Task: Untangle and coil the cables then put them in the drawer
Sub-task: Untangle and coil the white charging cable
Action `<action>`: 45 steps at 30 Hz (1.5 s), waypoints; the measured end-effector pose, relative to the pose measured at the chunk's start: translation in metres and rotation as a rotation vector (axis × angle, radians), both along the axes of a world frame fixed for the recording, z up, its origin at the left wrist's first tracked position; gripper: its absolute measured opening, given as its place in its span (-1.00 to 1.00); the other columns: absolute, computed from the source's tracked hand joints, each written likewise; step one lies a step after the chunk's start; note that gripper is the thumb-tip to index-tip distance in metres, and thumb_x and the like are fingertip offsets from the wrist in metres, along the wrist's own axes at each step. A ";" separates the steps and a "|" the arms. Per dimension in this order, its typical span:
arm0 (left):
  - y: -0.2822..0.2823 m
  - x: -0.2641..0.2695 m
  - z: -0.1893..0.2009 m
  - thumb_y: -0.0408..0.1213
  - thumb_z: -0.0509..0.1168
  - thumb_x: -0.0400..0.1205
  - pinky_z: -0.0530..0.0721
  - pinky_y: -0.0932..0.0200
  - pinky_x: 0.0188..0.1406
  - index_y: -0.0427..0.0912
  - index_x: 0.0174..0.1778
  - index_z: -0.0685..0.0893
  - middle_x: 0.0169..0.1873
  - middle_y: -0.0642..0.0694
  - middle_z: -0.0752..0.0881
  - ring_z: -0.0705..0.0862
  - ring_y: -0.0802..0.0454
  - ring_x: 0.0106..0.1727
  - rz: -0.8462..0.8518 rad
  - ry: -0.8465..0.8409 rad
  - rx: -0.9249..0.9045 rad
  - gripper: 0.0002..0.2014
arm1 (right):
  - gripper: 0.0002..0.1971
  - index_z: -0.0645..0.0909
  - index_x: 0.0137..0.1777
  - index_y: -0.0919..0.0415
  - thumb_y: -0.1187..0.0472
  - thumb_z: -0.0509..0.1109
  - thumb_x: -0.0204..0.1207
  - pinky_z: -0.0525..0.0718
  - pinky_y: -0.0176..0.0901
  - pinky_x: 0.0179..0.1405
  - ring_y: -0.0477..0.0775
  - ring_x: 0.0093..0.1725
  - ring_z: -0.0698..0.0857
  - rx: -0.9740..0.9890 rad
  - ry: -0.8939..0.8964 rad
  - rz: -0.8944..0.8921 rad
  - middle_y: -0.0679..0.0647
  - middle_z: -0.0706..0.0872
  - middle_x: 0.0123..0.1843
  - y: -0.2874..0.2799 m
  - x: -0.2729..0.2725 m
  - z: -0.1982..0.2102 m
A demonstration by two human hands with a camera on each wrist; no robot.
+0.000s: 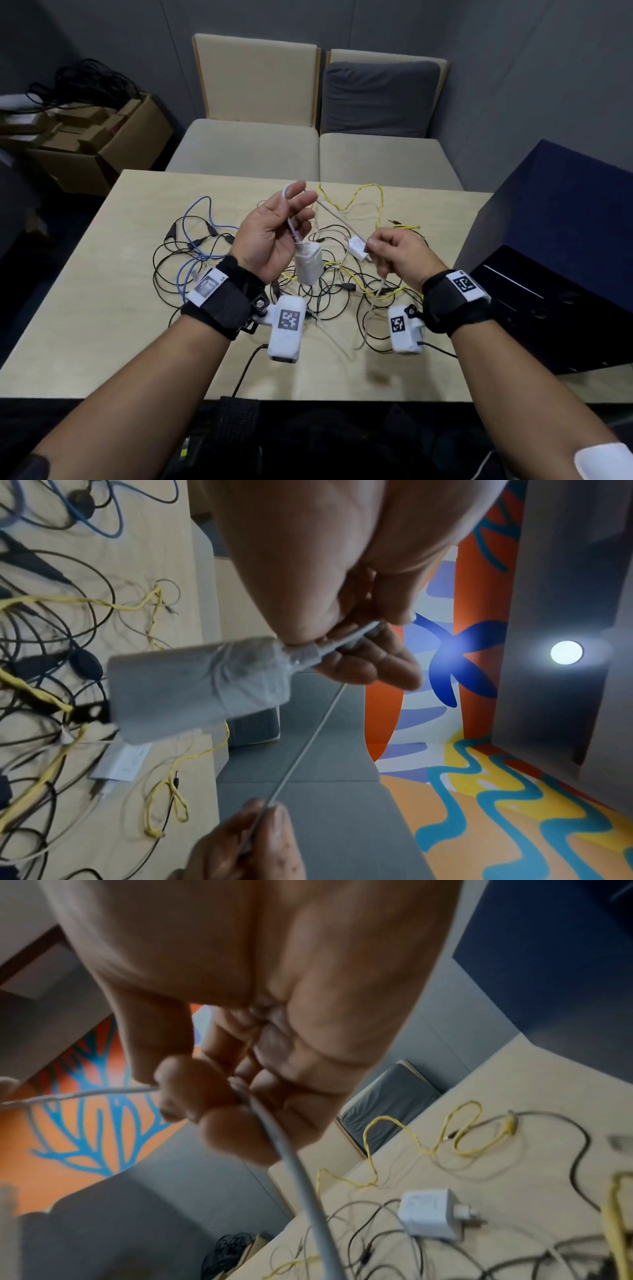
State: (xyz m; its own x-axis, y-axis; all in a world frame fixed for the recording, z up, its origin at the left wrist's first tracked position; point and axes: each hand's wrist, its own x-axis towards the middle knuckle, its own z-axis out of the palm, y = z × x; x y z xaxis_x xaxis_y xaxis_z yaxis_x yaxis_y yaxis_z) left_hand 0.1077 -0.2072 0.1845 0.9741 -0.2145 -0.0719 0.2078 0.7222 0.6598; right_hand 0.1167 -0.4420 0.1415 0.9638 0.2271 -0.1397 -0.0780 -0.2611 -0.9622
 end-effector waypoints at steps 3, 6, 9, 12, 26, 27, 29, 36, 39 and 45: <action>-0.003 -0.001 0.002 -0.44 -0.02 0.73 0.72 0.21 0.01 -0.23 0.19 0.56 -0.06 -0.07 0.81 0.79 0.06 -0.07 0.017 -0.018 -0.027 -0.73 | -0.75 0.57 -0.26 0.25 0.29 0.26 0.67 0.60 -0.14 -0.41 0.05 -0.57 0.49 0.021 0.044 0.014 0.07 0.51 -0.53 0.005 -0.005 -0.003; -0.004 -0.001 0.002 -0.49 -0.02 0.73 0.73 0.13 0.10 -0.26 0.16 0.57 -0.03 -0.11 0.81 0.79 -0.01 0.00 0.050 -0.020 -0.053 -0.73 | -0.75 0.55 -0.26 0.25 0.27 0.25 0.68 0.51 -0.27 -0.50 0.03 -0.58 0.47 -0.011 0.044 0.006 0.09 0.50 -0.56 0.008 -0.012 -0.007; -0.006 0.001 0.003 -0.50 0.00 0.72 0.72 0.05 0.15 -0.30 0.14 0.58 0.02 -0.16 0.80 0.78 -0.08 0.06 0.067 -0.021 -0.075 -0.75 | -0.74 0.52 -0.26 0.28 0.28 0.22 0.70 0.61 -0.22 -0.48 -0.04 -0.61 0.40 0.030 0.102 -0.012 0.01 0.44 -0.57 0.011 -0.019 -0.009; -0.010 0.005 0.002 -0.49 0.05 0.71 0.68 -0.01 0.23 -0.30 0.16 0.57 0.13 -0.21 0.72 0.75 -0.13 0.14 0.124 0.003 -0.087 -0.77 | -0.75 0.56 -0.23 0.17 0.18 0.23 0.70 0.48 -0.29 -0.41 -0.17 -0.55 0.38 -0.233 -0.038 0.063 -0.16 0.42 -0.56 0.019 -0.025 -0.010; -0.021 -0.004 -0.015 -0.53 0.18 0.68 0.68 0.39 -0.33 -0.49 0.24 0.61 0.10 -0.20 0.68 0.73 0.25 -0.37 0.087 -0.202 0.787 -0.75 | -0.83 0.71 -0.14 0.10 0.04 0.38 0.55 0.45 -0.22 -0.32 -0.15 -0.37 0.51 -0.536 -0.529 0.182 -0.13 0.57 -0.43 0.036 -0.024 0.060; -0.023 -0.007 -0.016 -0.54 0.16 0.69 0.66 0.41 -0.36 -0.50 0.23 0.61 -0.05 -0.24 0.69 0.71 0.24 -0.42 0.040 -0.223 0.804 -0.76 | -0.83 0.72 -0.15 0.11 0.04 0.39 0.54 0.48 -0.21 -0.29 -0.14 -0.35 0.53 -0.544 -0.553 0.157 -0.13 0.60 -0.40 0.035 -0.022 0.063; -0.025 -0.008 -0.016 -0.50 0.14 0.71 0.63 0.36 -0.41 -0.44 0.13 0.65 -0.32 -0.22 0.65 0.67 0.21 -0.49 -0.059 -0.272 0.848 -0.79 | -0.87 0.70 -0.16 0.12 0.09 0.43 0.54 0.57 -0.08 -0.25 -0.07 -0.30 0.58 -0.547 -0.568 0.120 -0.07 0.67 -0.34 0.033 -0.017 0.068; -0.019 -0.009 -0.018 -0.33 0.06 0.75 0.41 0.30 -0.49 -0.27 -0.16 0.63 -0.47 -0.10 0.67 0.47 0.11 -0.53 -0.327 -0.303 0.702 -0.72 | -0.83 0.67 -0.15 0.17 0.07 0.45 0.54 0.58 0.03 -0.20 0.04 -0.24 0.58 -0.557 -0.621 0.016 0.04 0.69 -0.32 0.030 -0.003 0.081; -0.020 -0.013 -0.018 -0.26 0.10 0.66 0.20 0.18 -0.49 -0.26 -0.09 0.66 -0.49 -0.11 0.65 0.34 0.16 -0.60 -0.369 -0.263 0.530 -0.76 | -0.74 0.63 -0.19 0.19 -0.01 0.45 0.53 0.47 -0.04 -0.31 0.03 -0.34 0.49 -0.575 -0.601 -0.041 -0.01 0.55 -0.43 0.026 0.002 0.081; -0.026 -0.013 -0.008 -0.30 0.06 0.64 0.35 0.36 -0.52 -0.34 0.05 0.57 -0.57 -0.02 0.60 0.36 0.22 -0.63 -0.306 -0.222 0.305 -0.76 | -0.67 0.57 -0.21 0.27 0.01 0.30 0.65 0.50 0.07 -0.27 0.21 -0.31 0.48 -0.550 -0.498 -0.137 0.12 0.50 -0.43 0.023 0.010 0.060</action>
State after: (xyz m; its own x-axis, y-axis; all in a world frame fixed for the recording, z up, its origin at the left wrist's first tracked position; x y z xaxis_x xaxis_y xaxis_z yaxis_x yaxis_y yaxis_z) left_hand 0.0944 -0.2328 0.1762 0.8686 -0.4948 0.0269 0.2101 0.4169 0.8843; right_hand 0.1263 -0.4192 0.2014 0.9571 0.1241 0.2617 0.2661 -0.7332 -0.6258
